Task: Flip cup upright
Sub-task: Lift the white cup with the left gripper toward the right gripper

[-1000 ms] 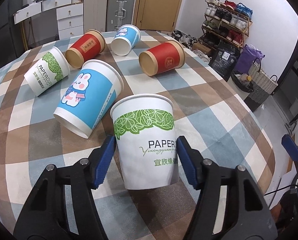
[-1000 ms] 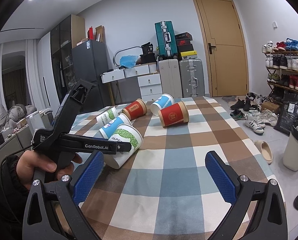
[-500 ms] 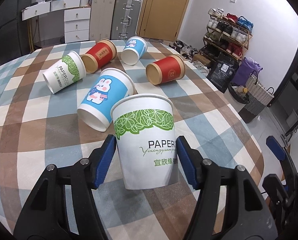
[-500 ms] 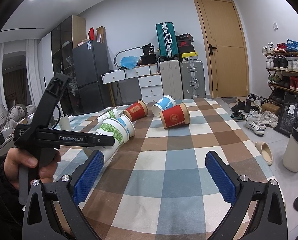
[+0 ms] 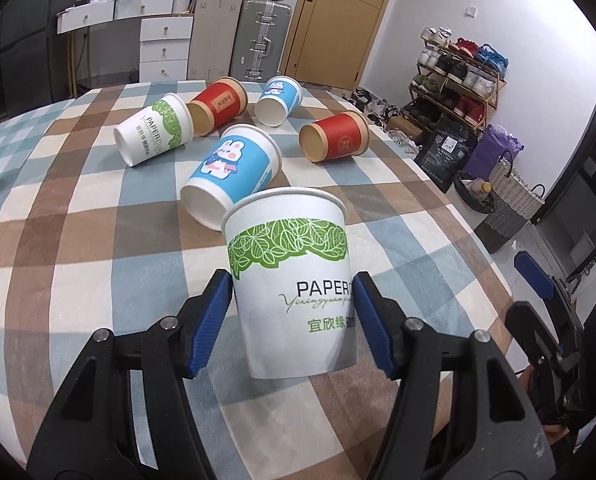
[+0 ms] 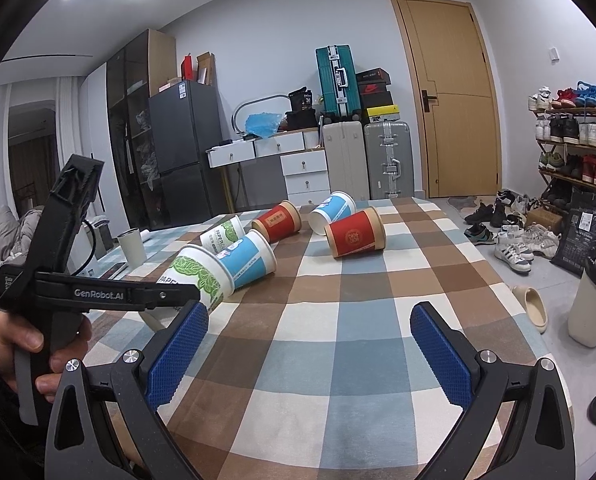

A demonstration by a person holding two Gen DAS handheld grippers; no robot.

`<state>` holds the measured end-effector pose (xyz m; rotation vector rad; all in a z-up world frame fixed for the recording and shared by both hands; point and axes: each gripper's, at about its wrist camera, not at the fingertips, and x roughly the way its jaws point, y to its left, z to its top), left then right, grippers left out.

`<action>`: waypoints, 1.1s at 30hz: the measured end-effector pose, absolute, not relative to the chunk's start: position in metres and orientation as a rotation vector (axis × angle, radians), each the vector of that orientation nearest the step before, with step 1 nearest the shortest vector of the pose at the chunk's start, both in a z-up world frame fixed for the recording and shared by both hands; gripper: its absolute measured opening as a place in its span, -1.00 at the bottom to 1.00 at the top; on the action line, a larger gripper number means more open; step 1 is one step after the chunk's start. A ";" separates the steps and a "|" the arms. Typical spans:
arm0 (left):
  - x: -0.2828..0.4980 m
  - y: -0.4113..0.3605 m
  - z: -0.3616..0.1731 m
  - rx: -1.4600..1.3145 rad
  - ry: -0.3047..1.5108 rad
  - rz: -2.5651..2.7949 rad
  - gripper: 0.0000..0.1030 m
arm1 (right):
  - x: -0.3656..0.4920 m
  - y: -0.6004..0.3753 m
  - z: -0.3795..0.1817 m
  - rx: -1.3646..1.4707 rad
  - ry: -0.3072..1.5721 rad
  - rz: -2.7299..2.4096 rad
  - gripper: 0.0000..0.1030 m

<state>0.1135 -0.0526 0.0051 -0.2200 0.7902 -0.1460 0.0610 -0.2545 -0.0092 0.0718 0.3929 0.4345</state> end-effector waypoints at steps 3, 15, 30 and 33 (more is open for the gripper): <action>0.104 -0.049 0.002 -0.237 0.793 -0.136 0.17 | 0.060 -0.253 -0.009 0.066 0.393 0.438 1.00; 0.075 -0.046 -0.012 -0.271 0.811 -0.125 0.17 | 0.058 -0.249 -0.008 0.059 0.398 0.450 1.00; 0.067 -0.057 -0.030 -0.304 0.839 -0.150 0.17 | 0.056 -0.246 -0.009 0.049 0.408 0.457 1.00; 0.067 -0.057 -0.030 -0.304 0.839 -0.151 0.17 | 0.056 -0.246 -0.008 0.047 0.408 0.457 1.00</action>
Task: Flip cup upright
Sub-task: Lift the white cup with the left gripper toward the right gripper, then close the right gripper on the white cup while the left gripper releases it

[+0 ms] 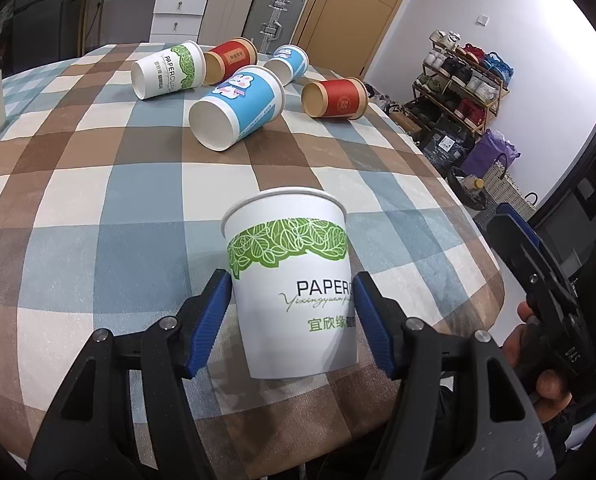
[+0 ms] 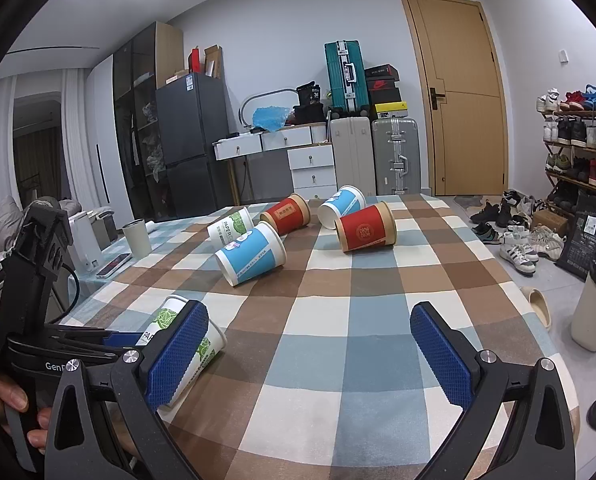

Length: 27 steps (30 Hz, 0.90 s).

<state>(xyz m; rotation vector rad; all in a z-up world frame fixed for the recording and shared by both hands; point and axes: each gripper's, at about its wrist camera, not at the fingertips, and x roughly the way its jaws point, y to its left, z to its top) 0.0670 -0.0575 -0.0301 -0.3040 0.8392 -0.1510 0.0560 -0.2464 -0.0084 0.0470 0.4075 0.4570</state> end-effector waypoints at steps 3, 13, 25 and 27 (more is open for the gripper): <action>0.067 -0.057 -0.030 -0.306 0.838 -0.151 0.17 | 0.056 -0.247 -0.008 0.048 0.406 0.456 1.00; 0.061 -0.052 -0.024 -0.314 0.808 -0.157 0.63 | 0.055 -0.247 -0.008 0.048 0.407 0.455 1.00; 0.052 -0.016 -0.005 -0.283 0.706 -0.093 0.98 | 0.060 -0.240 -0.003 0.034 0.454 0.476 1.00; 0.051 -0.010 -0.004 -0.278 0.696 -0.078 0.98 | 0.061 -0.236 -0.004 0.027 0.472 0.482 1.00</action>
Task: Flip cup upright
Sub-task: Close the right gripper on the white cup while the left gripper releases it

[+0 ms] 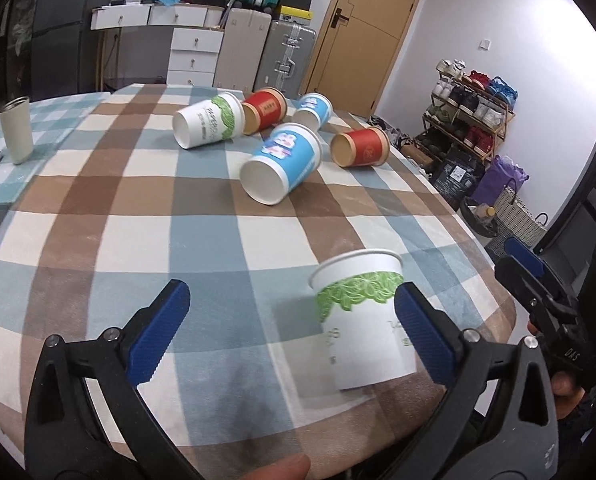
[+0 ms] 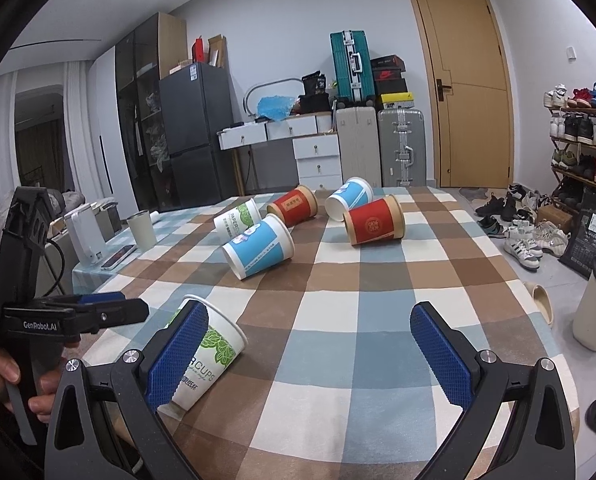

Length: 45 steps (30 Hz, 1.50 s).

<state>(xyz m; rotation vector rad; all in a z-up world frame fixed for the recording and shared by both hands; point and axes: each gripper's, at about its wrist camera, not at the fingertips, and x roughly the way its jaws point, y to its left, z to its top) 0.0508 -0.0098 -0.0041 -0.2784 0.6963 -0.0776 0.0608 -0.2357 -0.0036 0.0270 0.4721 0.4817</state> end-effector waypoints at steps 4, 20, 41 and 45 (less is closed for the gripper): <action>0.047 0.005 -0.003 -0.282 0.683 -0.052 0.98 | 0.064 -0.227 -0.004 0.019 0.510 0.497 1.00; 0.031 0.035 0.000 -0.207 0.624 0.063 0.98 | 0.094 -0.181 -0.011 0.008 0.721 0.568 1.00; 0.031 0.038 -0.003 -0.224 0.623 0.067 0.98 | 0.134 -0.143 -0.035 0.166 1.123 0.674 0.99; 0.031 0.038 -0.003 -0.222 0.620 0.070 0.98 | 0.140 -0.140 -0.040 0.190 1.173 0.681 0.99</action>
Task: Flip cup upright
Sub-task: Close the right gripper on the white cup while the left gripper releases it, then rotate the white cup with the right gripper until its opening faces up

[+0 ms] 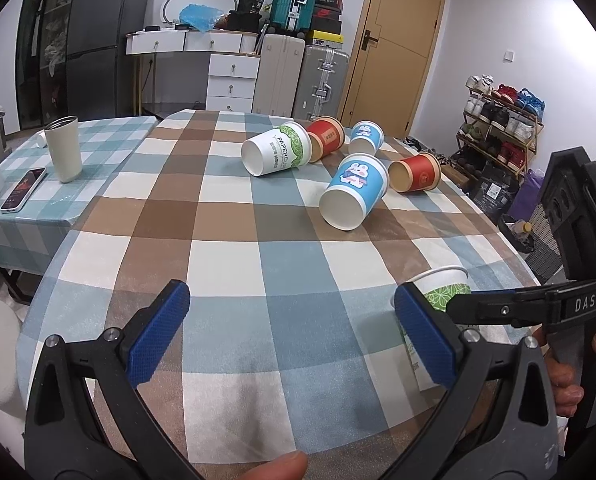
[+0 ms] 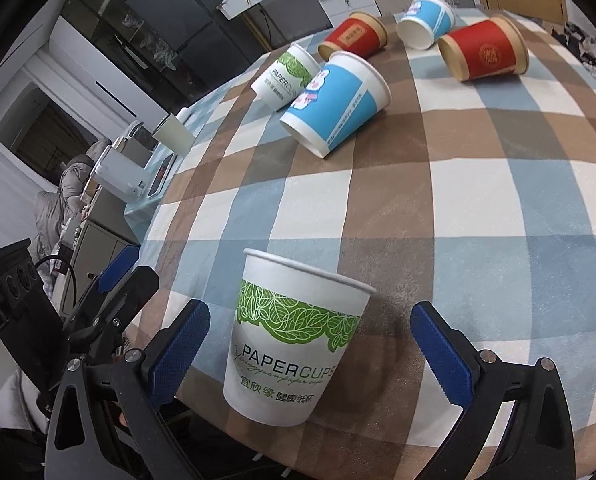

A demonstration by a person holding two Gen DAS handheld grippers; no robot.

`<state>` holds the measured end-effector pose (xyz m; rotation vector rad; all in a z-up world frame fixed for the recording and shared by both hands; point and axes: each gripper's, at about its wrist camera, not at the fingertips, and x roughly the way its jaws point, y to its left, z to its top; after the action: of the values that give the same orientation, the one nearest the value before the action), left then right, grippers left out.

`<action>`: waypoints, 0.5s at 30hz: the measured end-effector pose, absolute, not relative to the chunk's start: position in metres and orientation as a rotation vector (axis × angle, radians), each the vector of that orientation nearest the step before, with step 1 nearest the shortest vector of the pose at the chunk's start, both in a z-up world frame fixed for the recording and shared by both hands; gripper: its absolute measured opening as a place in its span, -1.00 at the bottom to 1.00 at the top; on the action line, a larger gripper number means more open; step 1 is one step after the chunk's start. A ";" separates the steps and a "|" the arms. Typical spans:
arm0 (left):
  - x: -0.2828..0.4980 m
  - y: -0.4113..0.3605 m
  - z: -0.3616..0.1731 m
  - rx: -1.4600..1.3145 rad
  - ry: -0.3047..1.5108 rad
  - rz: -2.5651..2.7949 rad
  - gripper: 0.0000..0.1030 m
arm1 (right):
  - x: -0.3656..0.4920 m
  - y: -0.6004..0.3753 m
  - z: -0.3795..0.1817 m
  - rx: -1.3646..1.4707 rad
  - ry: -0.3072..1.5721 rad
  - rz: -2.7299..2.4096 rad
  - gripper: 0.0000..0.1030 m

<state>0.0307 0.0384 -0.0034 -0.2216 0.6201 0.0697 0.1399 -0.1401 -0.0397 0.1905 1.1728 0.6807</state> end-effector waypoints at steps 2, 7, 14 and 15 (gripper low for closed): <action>0.031 0.038 -0.003 -0.223 0.622 0.069 0.98 | 0.142 -0.139 -0.040 0.200 1.186 0.682 0.99; 0.030 0.038 -0.003 -0.224 0.625 0.071 0.98 | 0.148 -0.137 -0.043 0.214 1.211 0.687 0.99; 0.030 0.039 -0.004 -0.225 0.623 0.071 0.98 | 0.159 -0.133 -0.049 0.247 1.257 0.699 0.86; 0.030 0.039 -0.004 -0.226 0.624 0.071 0.98 | 0.160 -0.132 -0.049 0.249 1.259 0.699 0.86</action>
<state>0.0301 0.0385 -0.0039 -0.2256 0.6239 0.0715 0.1595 -0.1324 -0.0493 0.2493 1.2590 0.6993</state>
